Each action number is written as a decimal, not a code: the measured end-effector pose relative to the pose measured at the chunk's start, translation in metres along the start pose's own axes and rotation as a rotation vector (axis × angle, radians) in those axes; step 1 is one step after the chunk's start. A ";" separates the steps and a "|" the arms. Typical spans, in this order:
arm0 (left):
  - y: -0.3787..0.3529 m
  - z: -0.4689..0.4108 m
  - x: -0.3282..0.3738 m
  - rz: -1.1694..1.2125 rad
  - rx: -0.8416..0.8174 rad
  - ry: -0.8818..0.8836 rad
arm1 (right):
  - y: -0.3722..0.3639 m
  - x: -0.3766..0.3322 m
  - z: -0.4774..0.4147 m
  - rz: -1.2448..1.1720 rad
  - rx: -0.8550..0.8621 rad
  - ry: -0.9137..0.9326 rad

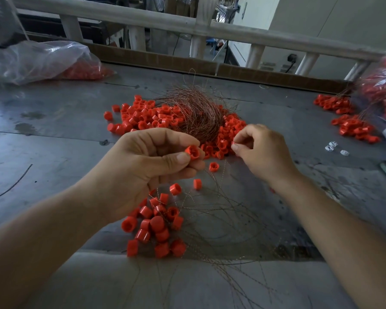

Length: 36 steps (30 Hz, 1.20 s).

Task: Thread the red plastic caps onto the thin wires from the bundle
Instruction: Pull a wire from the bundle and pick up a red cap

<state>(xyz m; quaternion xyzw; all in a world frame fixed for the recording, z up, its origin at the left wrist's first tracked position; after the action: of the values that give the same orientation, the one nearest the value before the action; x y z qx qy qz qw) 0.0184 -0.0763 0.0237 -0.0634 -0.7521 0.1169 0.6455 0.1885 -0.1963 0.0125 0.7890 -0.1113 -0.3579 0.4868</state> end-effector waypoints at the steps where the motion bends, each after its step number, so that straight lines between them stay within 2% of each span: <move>1: 0.000 0.000 0.000 -0.006 0.001 0.000 | 0.004 0.000 0.001 -0.069 0.015 -0.017; 5: 0.001 0.000 0.000 -0.032 0.013 -0.006 | 0.021 -0.006 0.007 -0.430 -0.001 -0.036; 8: 0.000 0.000 0.001 -0.082 0.023 -0.016 | 0.021 -0.022 0.014 -0.795 -0.115 0.004; 11: 0.001 -0.001 0.001 -0.131 0.034 -0.024 | 0.018 -0.040 0.021 -0.945 -0.226 0.049; 21: 0.004 0.000 0.000 -0.168 0.080 -0.024 | 0.010 -0.067 0.039 -0.962 -0.363 0.186; 30: 0.003 -0.001 0.001 -0.143 0.078 -0.017 | 0.008 -0.066 0.038 -0.999 -0.351 0.186; 36: 0.001 0.001 0.001 -0.159 0.101 -0.016 | 0.008 -0.070 0.040 -0.875 -0.297 0.269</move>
<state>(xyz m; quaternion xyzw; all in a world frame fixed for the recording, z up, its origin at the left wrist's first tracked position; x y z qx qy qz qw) 0.0176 -0.0757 0.0240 0.0302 -0.7531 0.1035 0.6490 0.1125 -0.1912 0.0400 0.7231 0.3474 -0.4359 0.4080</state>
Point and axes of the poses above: each hand's wrist, its own z-axis away from the middle knuckle, its own y-axis out of the back of the hand, x = y × z, the point moved 4 cm from there along -z, towards the middle knuckle, and after that the axes turned 10 degrees about -x, right-handed, at the moved point
